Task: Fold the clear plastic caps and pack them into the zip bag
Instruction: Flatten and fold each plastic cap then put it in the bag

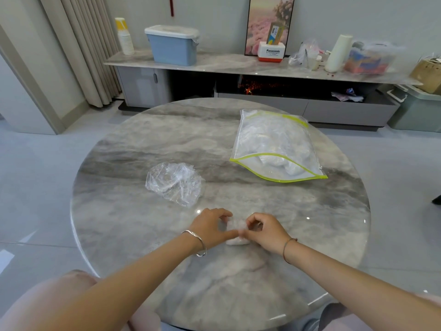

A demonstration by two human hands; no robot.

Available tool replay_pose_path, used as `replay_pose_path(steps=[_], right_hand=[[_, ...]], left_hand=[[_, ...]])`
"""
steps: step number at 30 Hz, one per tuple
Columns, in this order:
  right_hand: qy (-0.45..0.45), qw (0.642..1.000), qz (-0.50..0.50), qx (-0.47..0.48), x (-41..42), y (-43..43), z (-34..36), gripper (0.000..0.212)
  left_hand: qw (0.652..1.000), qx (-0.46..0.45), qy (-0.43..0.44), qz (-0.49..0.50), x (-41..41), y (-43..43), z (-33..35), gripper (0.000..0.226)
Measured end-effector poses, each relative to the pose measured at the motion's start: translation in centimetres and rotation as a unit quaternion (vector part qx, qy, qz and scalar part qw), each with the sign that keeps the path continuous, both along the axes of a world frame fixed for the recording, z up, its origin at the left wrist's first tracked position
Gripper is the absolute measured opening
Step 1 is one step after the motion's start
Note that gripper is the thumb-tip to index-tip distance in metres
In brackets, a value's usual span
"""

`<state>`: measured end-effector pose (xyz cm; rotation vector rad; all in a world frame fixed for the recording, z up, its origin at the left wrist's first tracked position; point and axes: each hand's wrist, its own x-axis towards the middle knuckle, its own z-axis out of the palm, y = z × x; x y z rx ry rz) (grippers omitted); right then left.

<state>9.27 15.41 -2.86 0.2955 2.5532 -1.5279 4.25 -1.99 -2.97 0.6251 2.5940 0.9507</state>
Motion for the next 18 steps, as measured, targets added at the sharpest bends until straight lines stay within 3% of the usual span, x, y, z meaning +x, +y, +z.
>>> replay_pose_path(steps=[3, 7, 10, 13, 16, 18], right_hand=[[-0.04, 0.994, -0.028, -0.102, 0.0, -0.1, 1.4, 0.024], [-0.061, 0.978, -0.037, -0.198, -0.1, 0.2, 3.4, 0.023], [-0.053, 0.968, -0.036, -0.241, -0.4, 0.6, 4.3, 0.023], [-0.025, 0.971, -0.04, -0.235, -0.9, 1.2, 4.6, 0.021], [0.059, 0.985, -0.077, -0.146, -2.1, 2.3, 4.2, 0.022], [0.13, 0.983, -0.098, -0.086, -3.4, 3.7, 3.7, 0.024]], left_hand=[[0.988, 0.132, -0.073, 0.041, -0.4, 0.2, 1.0, 0.017], [0.961, 0.235, -0.125, 0.08, -0.7, 0.7, 2.5, 0.011], [0.957, 0.259, -0.103, 0.082, -1.0, 1.4, 3.0, 0.01], [0.959, 0.267, -0.076, 0.065, -1.8, 2.2, 3.5, 0.009], [0.963, 0.26, -0.043, 0.047, -3.5, 3.0, 4.1, 0.008], [0.963, 0.256, -0.03, 0.075, -5.4, 3.7, 4.1, 0.022]])
